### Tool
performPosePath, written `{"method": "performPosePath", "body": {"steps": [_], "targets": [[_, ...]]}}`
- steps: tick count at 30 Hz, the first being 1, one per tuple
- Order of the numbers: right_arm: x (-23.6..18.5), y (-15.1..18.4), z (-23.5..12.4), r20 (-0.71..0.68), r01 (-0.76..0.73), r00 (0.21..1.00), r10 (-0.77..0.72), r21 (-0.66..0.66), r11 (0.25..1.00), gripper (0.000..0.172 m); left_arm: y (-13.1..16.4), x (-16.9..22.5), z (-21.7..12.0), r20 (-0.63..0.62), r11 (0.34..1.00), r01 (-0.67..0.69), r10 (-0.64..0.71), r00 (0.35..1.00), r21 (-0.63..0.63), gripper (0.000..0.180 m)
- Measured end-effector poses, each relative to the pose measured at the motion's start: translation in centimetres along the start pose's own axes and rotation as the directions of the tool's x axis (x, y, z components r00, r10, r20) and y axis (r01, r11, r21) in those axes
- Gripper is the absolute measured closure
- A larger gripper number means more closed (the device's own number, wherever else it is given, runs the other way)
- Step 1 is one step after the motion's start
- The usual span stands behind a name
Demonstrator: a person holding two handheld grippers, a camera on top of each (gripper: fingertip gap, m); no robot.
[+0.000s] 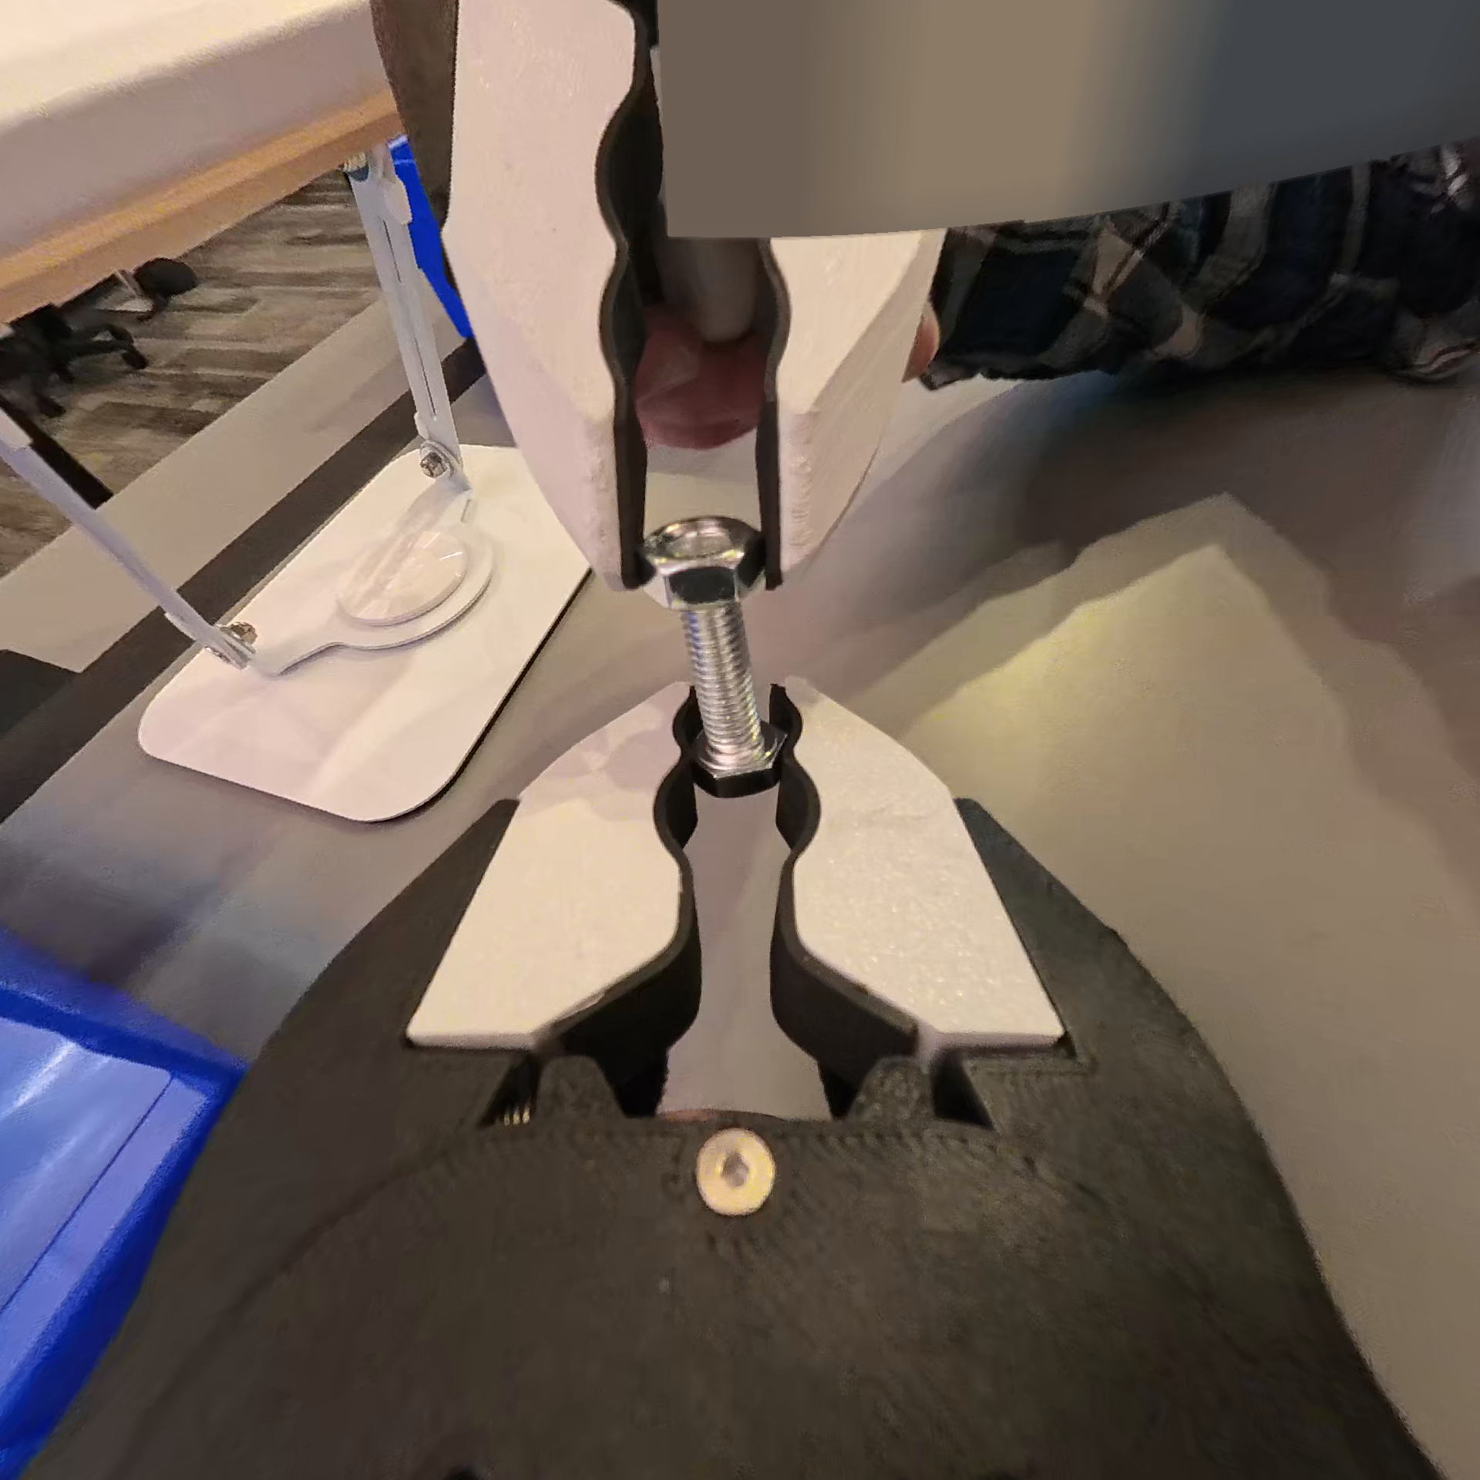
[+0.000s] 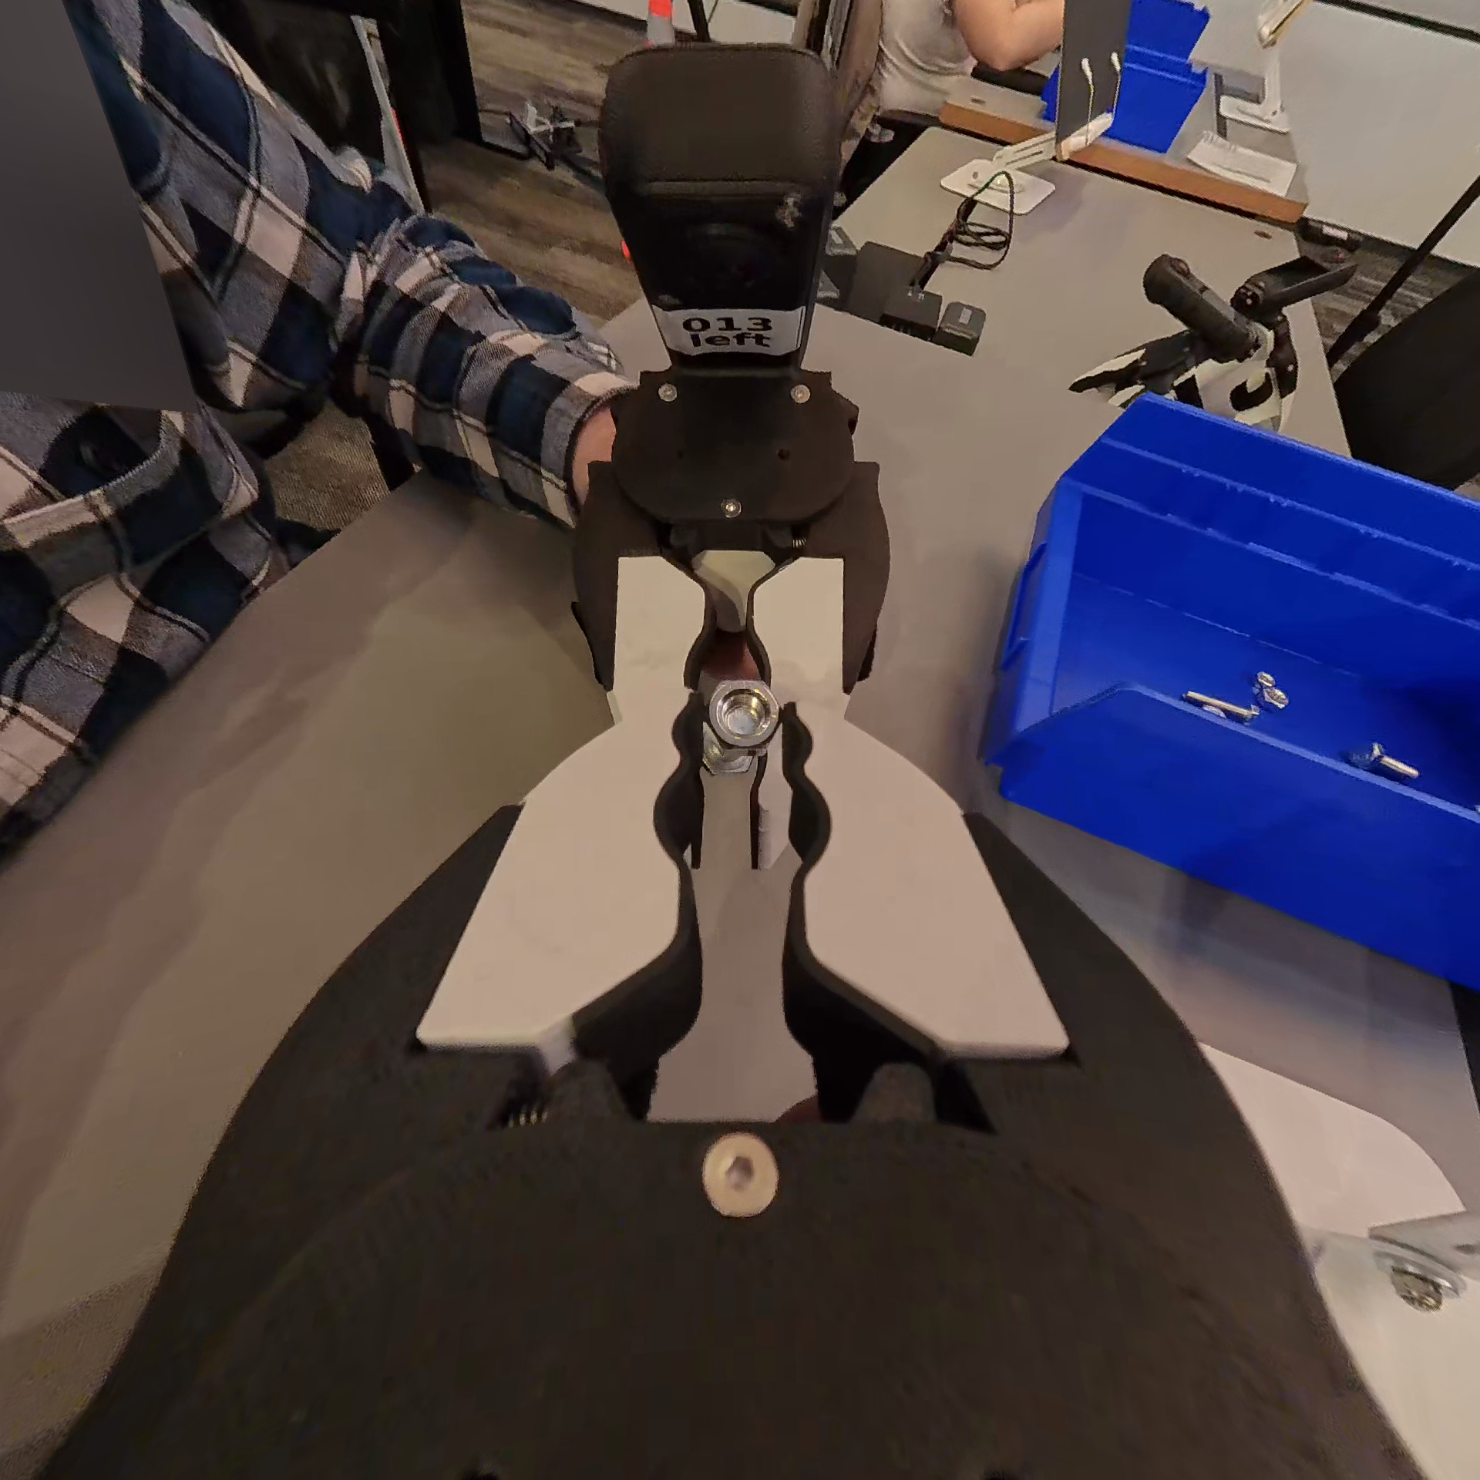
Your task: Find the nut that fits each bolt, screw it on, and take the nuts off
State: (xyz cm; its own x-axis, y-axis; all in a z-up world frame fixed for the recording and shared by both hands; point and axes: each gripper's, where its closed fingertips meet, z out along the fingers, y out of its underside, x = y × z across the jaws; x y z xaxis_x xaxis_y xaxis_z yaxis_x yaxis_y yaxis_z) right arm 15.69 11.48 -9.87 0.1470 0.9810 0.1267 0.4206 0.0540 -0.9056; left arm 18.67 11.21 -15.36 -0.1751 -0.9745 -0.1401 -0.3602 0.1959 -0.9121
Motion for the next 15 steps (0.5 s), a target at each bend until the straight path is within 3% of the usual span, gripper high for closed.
{"method": "performPosePath", "body": {"steps": [15], "targets": [[2.1,0.4,0.7,-0.153,-0.124,0.980,0.131,0.052,0.991,0.153,1.1,-2.9,-0.4,0.207,0.997,-0.012,0.027,0.978,-0.077,0.165]]}}
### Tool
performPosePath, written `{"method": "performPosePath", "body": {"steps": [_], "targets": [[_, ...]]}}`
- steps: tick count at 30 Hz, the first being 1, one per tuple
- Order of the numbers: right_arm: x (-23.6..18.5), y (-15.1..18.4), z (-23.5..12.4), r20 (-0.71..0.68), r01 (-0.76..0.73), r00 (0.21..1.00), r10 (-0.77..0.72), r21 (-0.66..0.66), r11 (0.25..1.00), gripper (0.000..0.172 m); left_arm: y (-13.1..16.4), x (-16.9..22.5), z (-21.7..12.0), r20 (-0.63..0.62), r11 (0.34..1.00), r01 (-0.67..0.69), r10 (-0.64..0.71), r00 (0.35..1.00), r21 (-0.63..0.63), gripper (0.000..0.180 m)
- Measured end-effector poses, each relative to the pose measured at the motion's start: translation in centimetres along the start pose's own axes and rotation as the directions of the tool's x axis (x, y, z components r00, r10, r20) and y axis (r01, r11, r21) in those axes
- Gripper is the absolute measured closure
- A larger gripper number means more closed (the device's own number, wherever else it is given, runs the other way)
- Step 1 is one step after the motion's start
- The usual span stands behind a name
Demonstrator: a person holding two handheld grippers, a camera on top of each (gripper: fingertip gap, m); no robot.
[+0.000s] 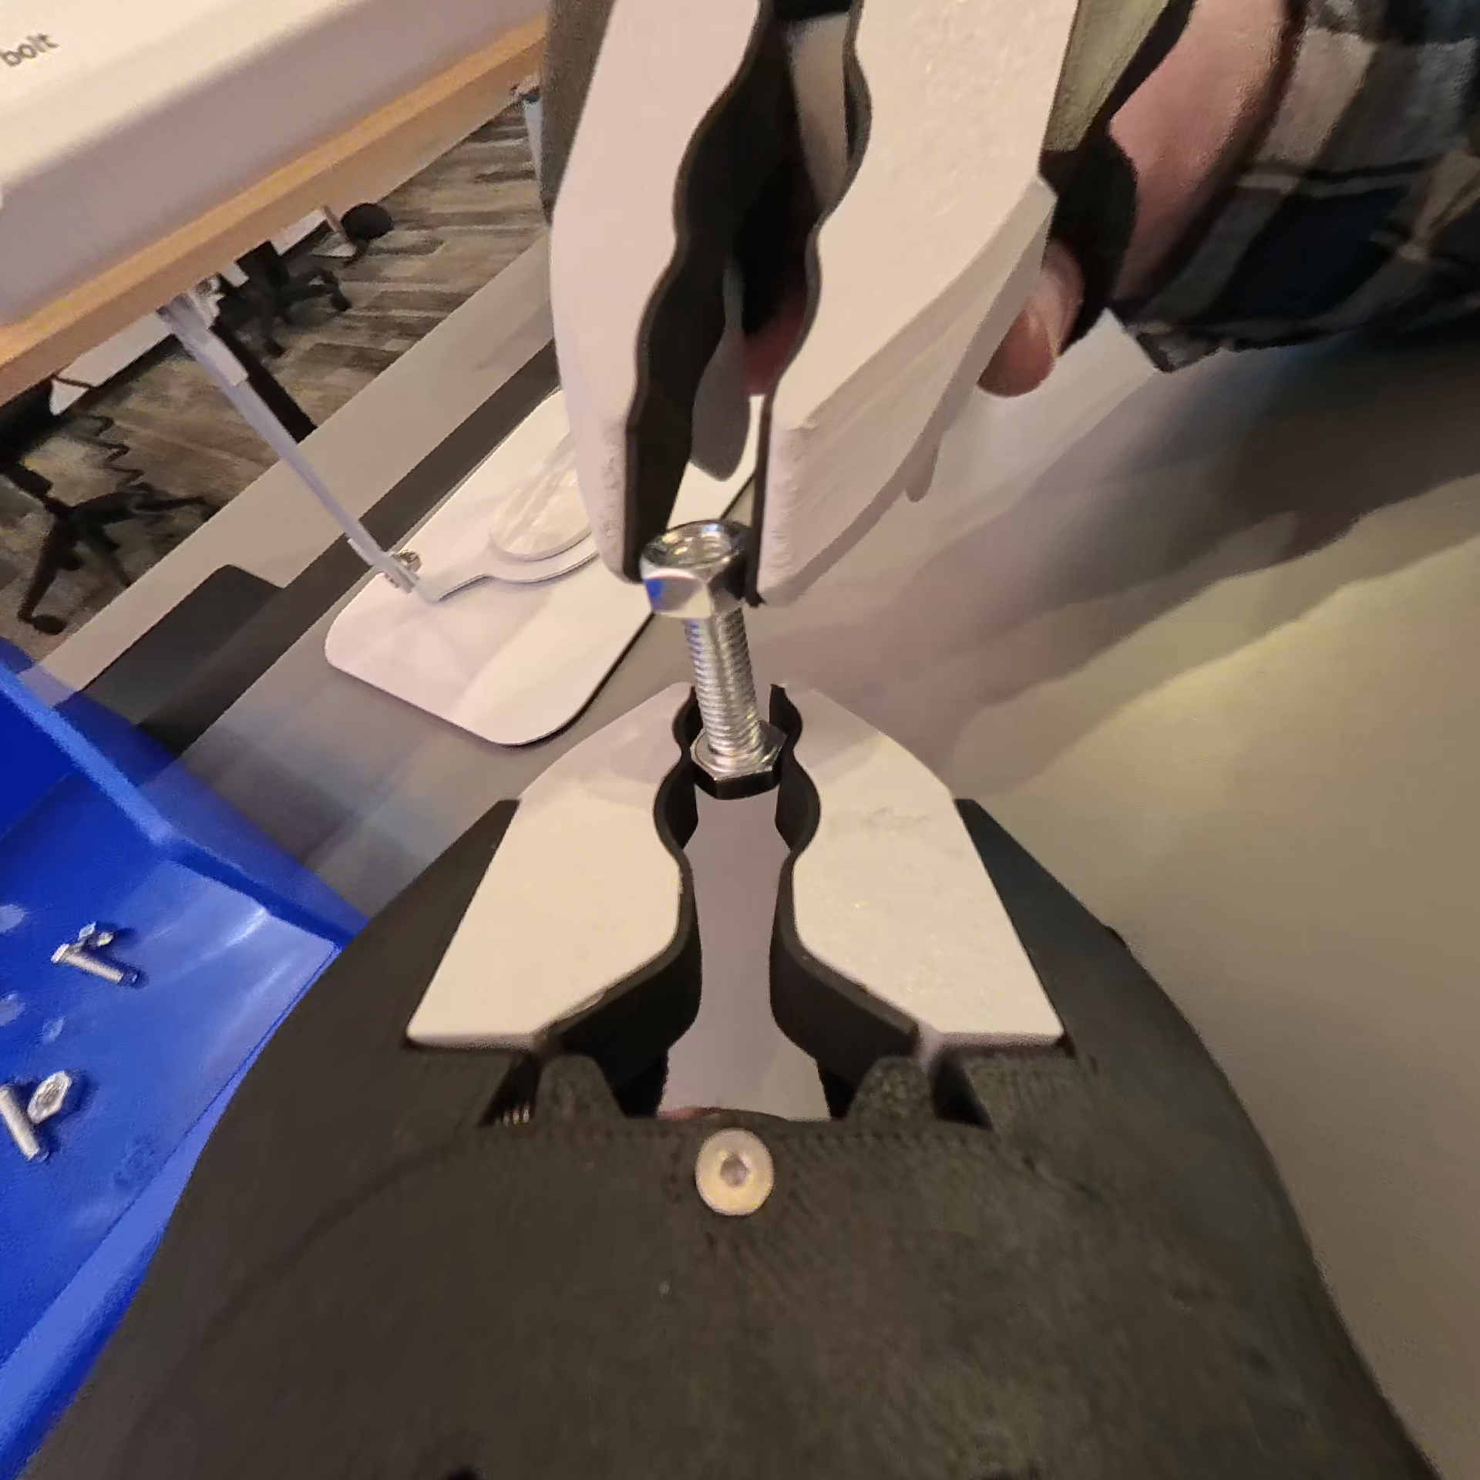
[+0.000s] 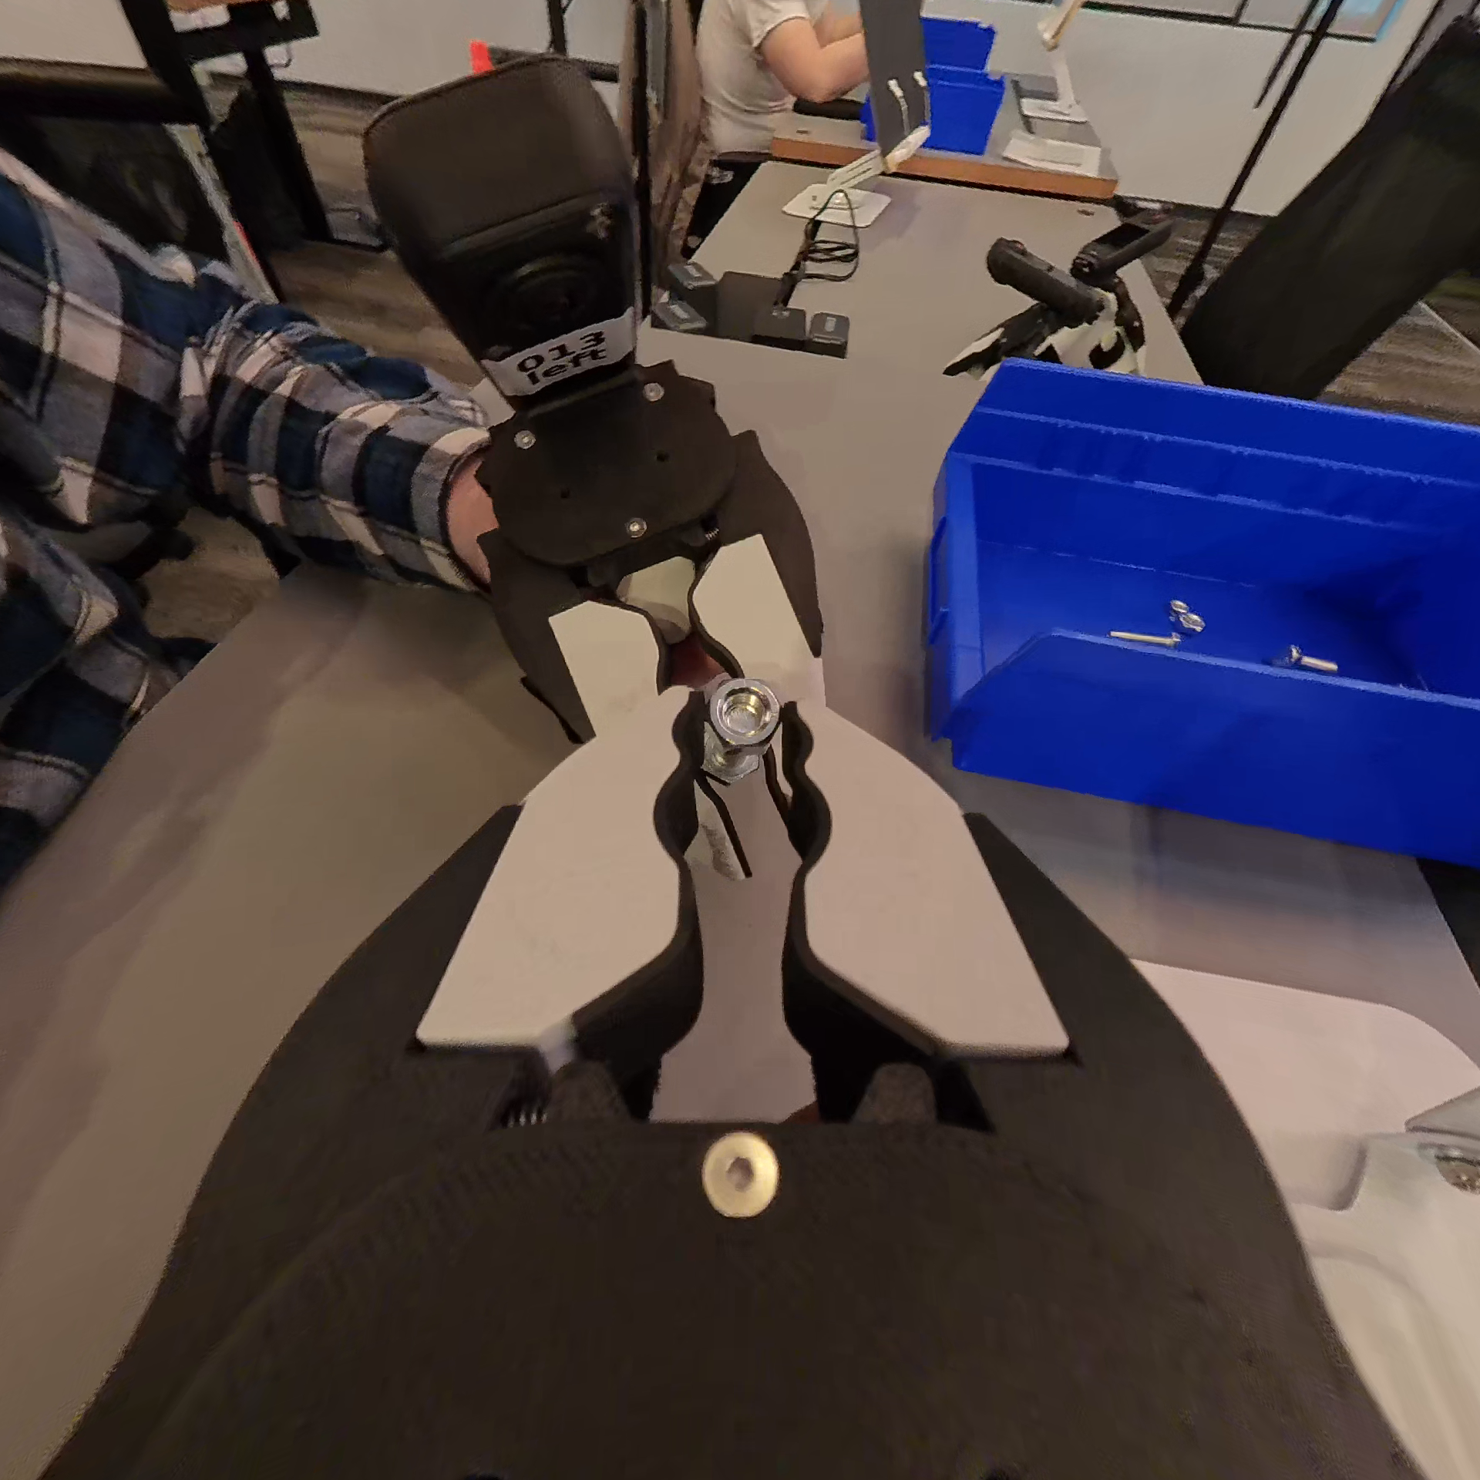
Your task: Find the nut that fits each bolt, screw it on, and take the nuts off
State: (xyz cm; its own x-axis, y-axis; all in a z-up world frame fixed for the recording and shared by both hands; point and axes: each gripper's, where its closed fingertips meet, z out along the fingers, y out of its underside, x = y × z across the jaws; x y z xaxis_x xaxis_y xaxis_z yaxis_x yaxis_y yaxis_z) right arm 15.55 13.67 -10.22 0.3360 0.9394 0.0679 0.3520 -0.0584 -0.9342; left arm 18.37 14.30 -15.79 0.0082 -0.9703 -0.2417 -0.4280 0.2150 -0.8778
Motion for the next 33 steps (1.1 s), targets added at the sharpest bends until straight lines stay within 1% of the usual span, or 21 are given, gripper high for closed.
{"method": "performPosePath", "body": {"steps": [4,7,9,22,25,30,33], "targets": [[1.0,0.1,0.4,-0.074,-0.074,0.994,0.076,0.029,0.997,0.153,0.4,-1.0,0.0,0.046,1.000,0.026,-0.026,0.999,-0.012,0.165],[1.4,0.1,0.8,-0.130,-0.114,0.984,0.119,0.047,0.992,0.153,0.8,-1.4,0.0,0.076,0.999,0.020,-0.017,0.997,-0.034,0.166],[1.5,0.1,0.9,-0.152,-0.125,0.980,0.131,0.045,0.991,0.153,0.9,-1.5,0.0,0.071,0.999,0.030,-0.028,0.997,-0.033,0.165],[1.7,0.0,0.9,-0.173,-0.142,0.974,0.149,0.051,0.989,0.152,0.8,-1.3,0.2,0.047,0.998,0.053,-0.052,0.998,-0.022,0.165],[1.6,0.0,1.1,-0.169,-0.143,0.974,0.150,0.055,0.988,0.143,0.8,-1.0,0.4,0.040,0.999,0.043,-0.042,0.998,-0.028,0.165],[1.5,-0.1,1.1,-0.158,-0.138,0.977,0.146,0.060,0.989,0.135,0.6,-0.8,0.4,0.033,0.999,0.039,-0.038,0.999,-0.020,0.165],[1.3,-0.6,0.7,-0.134,-0.127,0.981,0.139,0.101,0.987,0.129,0.4,-0.7,0.3,0.017,0.998,0.058,-0.058,0.998,-0.002,0.165]]}}
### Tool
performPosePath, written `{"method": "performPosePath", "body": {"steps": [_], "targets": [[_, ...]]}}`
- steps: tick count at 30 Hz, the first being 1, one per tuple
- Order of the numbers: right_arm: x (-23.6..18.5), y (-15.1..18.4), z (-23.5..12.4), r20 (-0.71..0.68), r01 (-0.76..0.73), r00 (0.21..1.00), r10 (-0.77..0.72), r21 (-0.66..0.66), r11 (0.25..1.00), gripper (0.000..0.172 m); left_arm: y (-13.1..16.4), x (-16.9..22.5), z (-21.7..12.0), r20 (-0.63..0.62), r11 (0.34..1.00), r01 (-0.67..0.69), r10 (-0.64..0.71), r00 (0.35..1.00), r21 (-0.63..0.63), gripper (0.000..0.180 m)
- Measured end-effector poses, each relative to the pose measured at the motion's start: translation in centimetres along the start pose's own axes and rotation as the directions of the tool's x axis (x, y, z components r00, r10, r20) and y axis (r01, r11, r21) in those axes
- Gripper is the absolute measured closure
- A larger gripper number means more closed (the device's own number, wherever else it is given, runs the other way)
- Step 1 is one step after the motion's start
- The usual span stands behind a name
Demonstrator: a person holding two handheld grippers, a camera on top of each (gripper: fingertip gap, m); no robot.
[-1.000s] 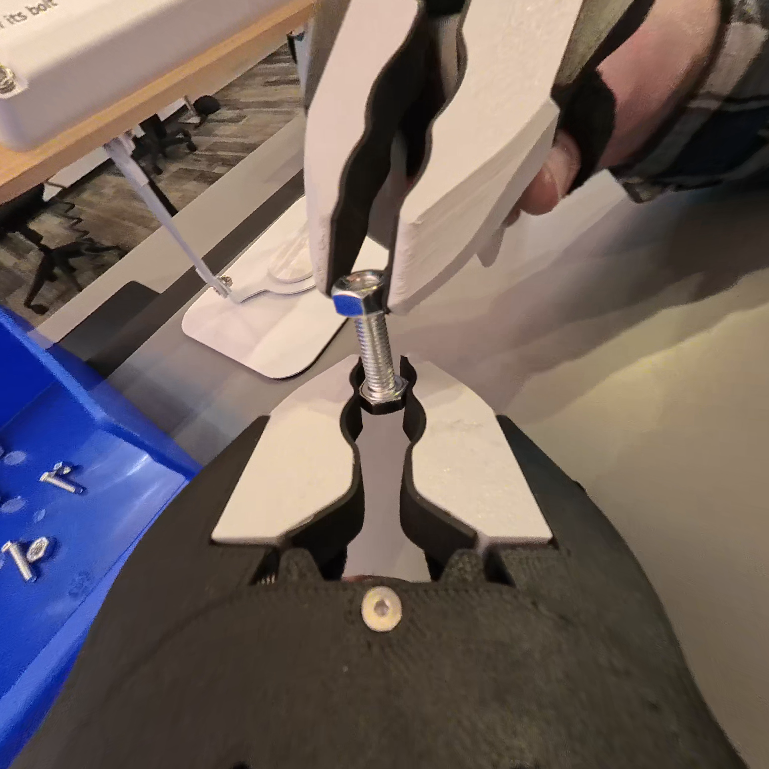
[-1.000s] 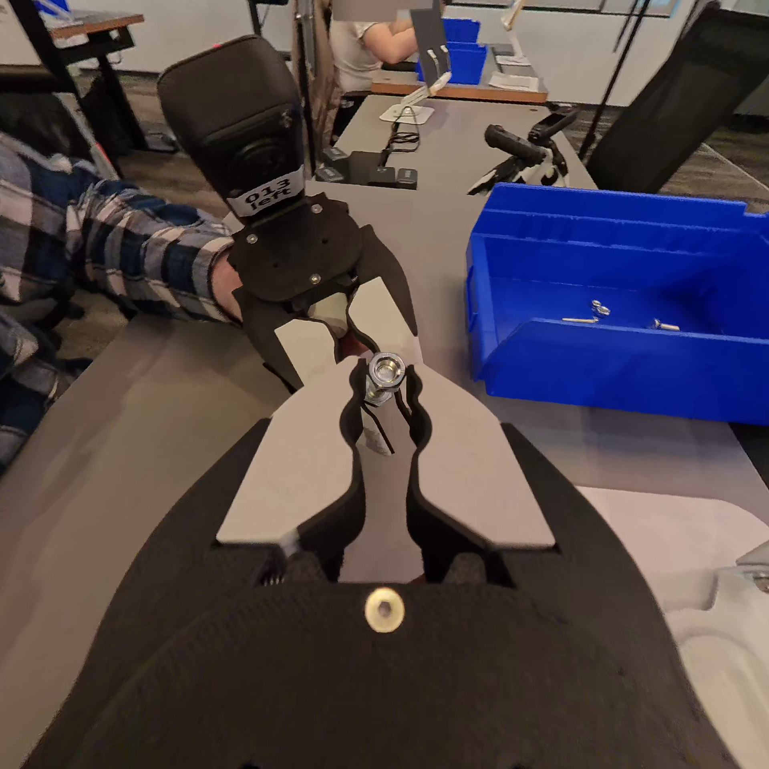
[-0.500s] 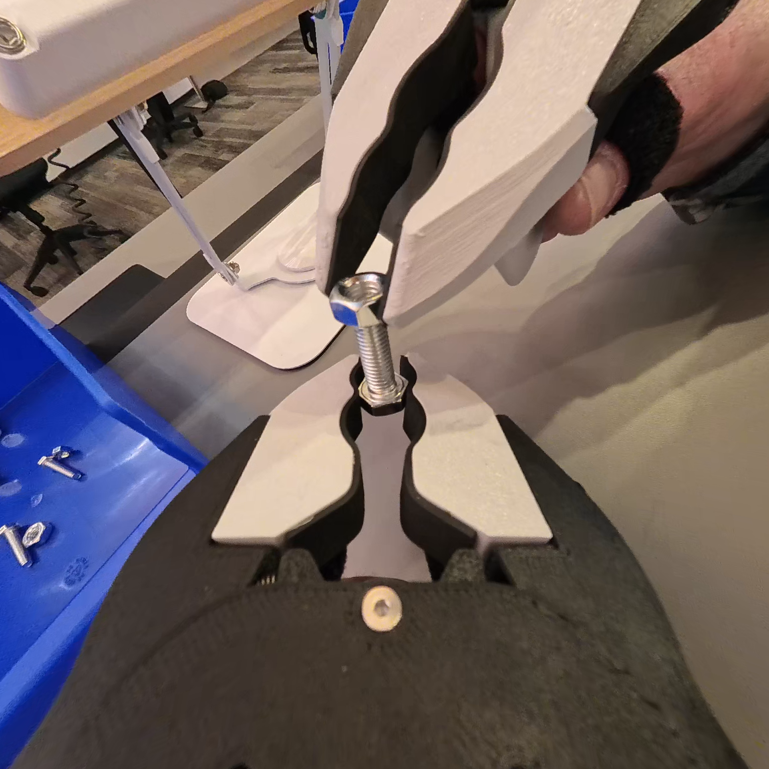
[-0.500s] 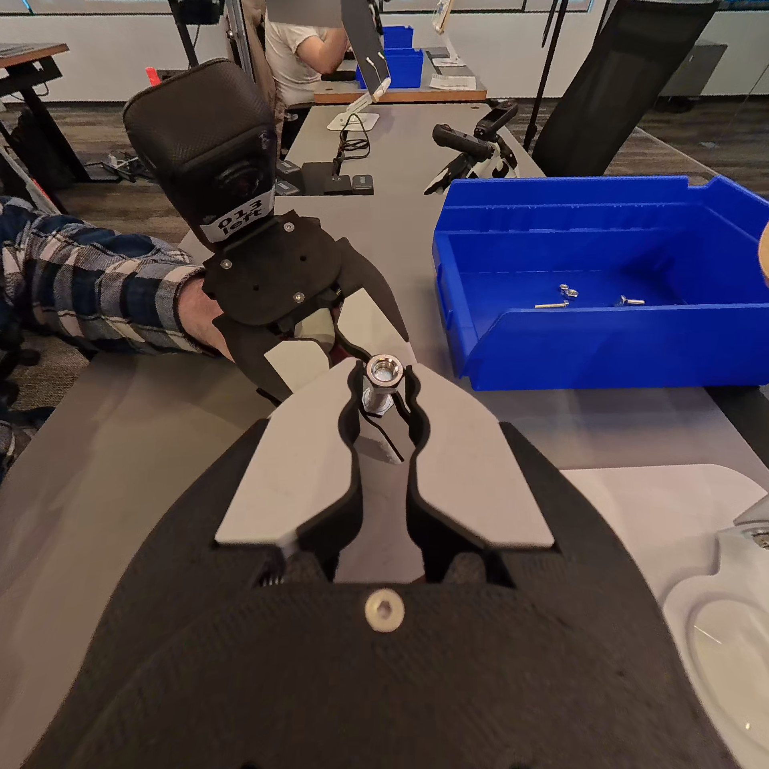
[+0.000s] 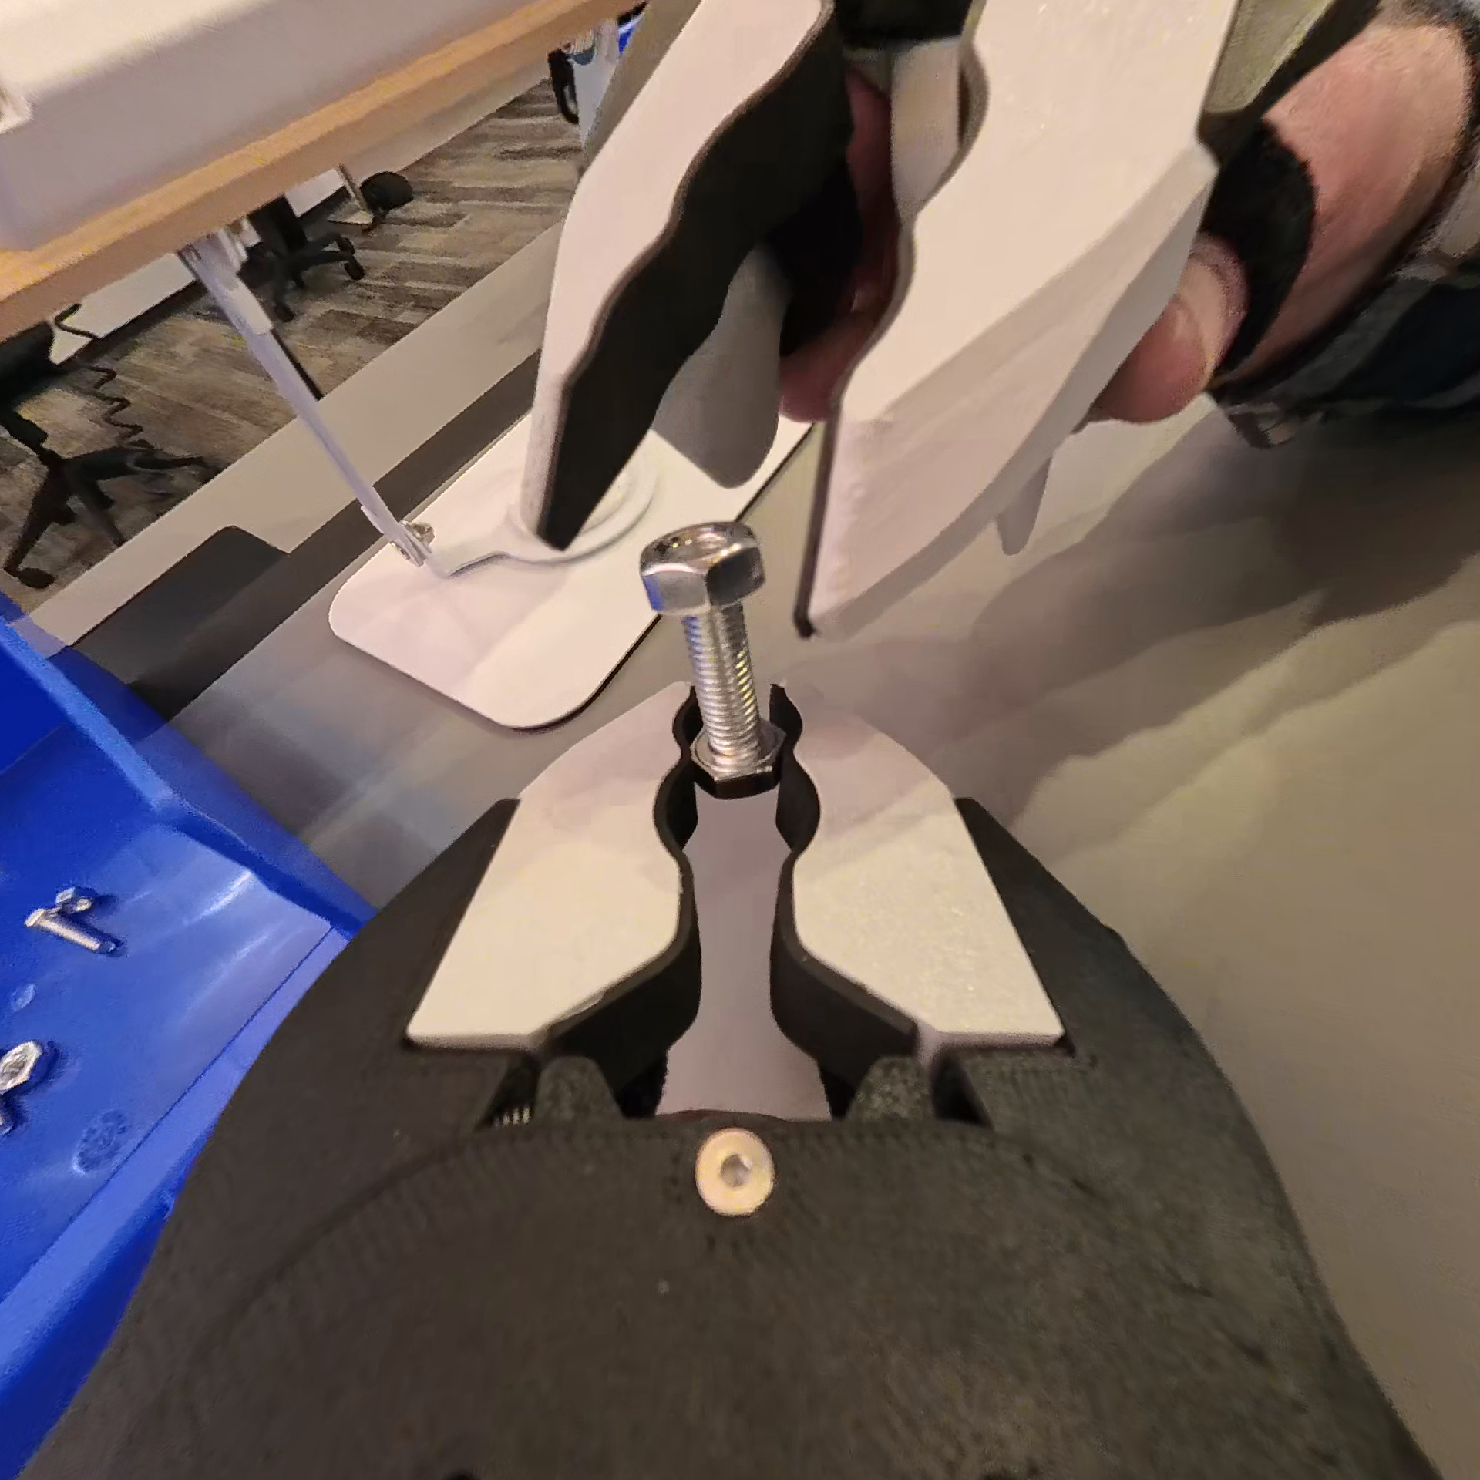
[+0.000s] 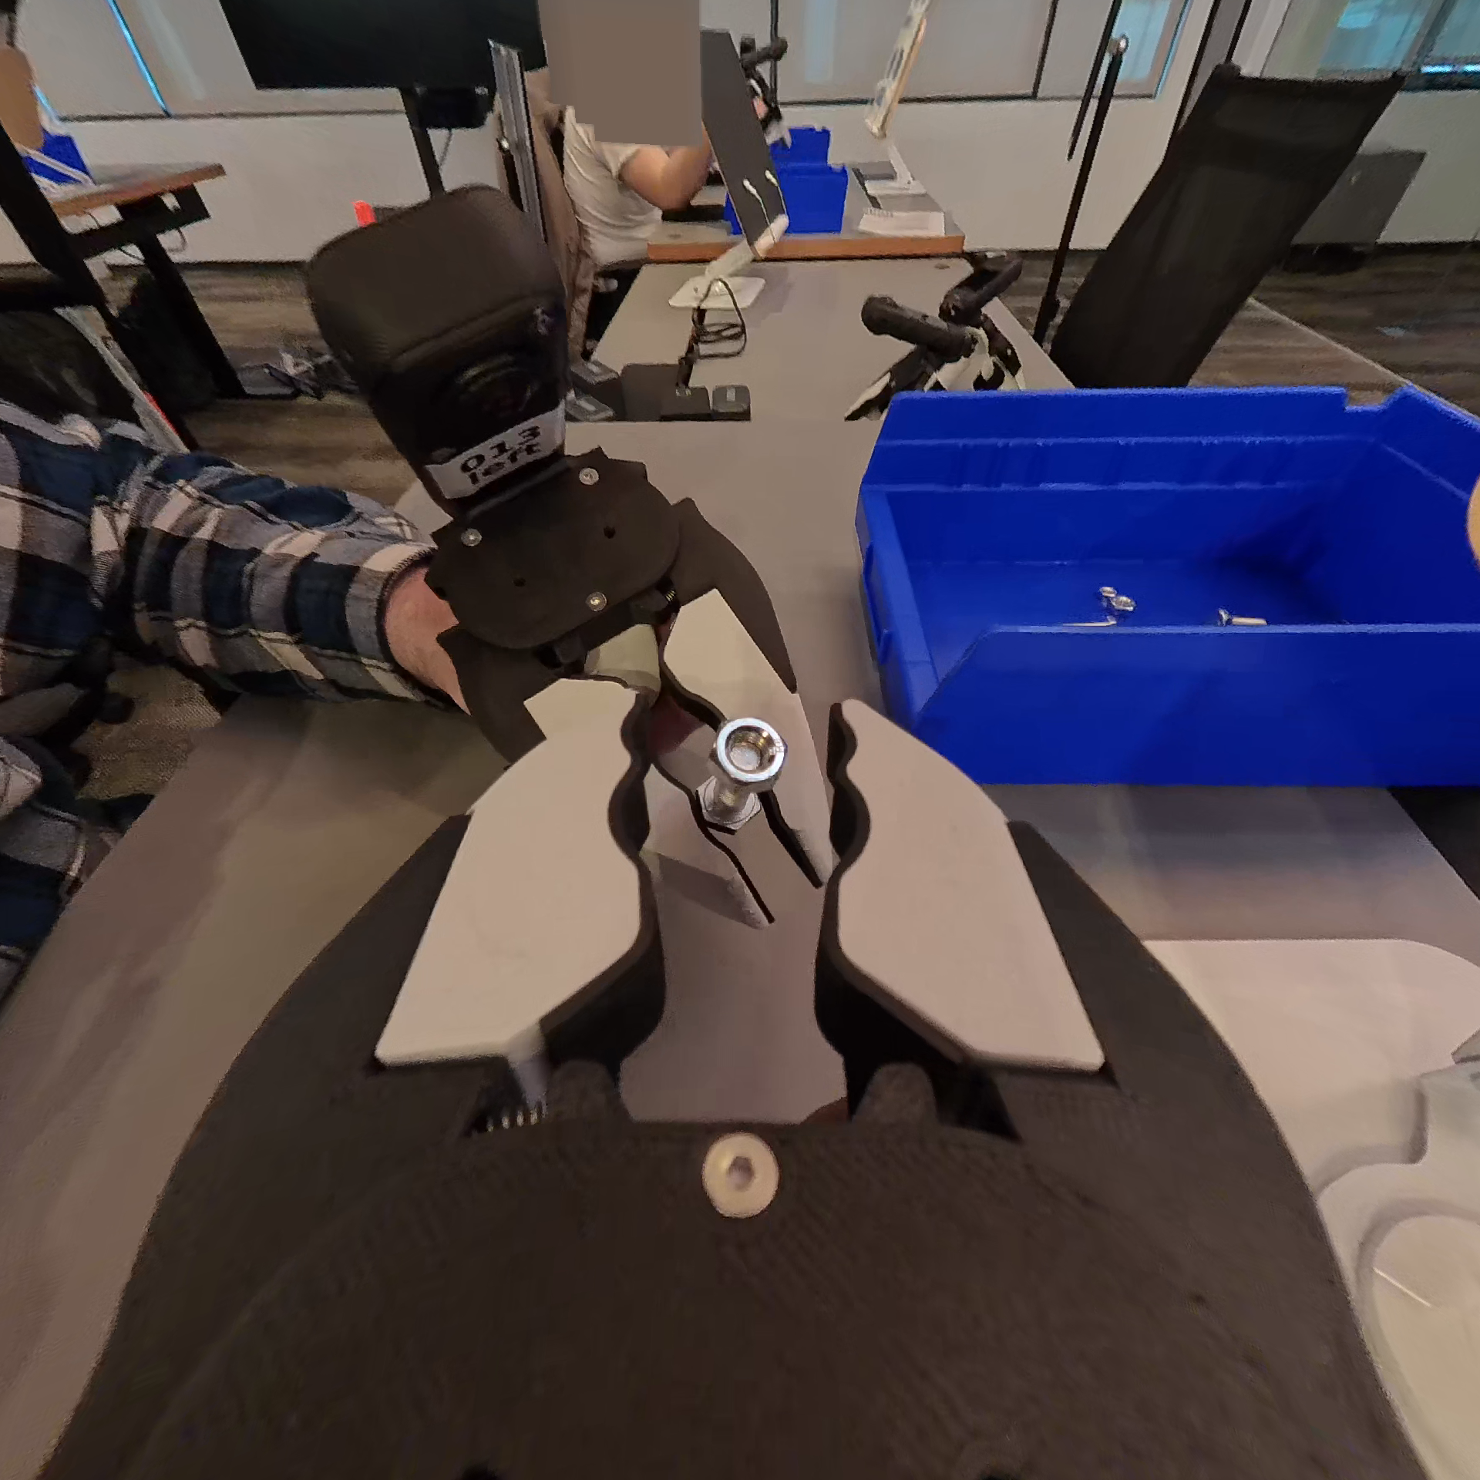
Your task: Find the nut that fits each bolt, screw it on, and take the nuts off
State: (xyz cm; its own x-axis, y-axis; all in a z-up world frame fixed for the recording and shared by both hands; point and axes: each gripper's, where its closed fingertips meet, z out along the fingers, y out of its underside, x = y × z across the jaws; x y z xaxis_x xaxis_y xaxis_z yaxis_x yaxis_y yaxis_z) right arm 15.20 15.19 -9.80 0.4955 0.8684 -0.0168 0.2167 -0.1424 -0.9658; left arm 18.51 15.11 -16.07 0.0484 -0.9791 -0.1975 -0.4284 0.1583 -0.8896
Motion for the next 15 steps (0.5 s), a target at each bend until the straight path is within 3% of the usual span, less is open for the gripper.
{"method": "performPosePath", "body": {"steps": [7,15], "targets": [[-0.8,-0.3,-0.3,0.130,-0.080,0.989,0.068,0.083,0.993,0.109,-1.0,0.7,-0.3,-0.083,0.995,0.063,-0.056,0.995,0.079,0.165],[-1.9,-0.5,0.0,0.218,-0.119,0.972,0.092,0.117,0.986,0.107,-1.3,1.0,-0.2,-0.110,0.992,0.083,-0.072,0.991,0.097,0.165]]}}
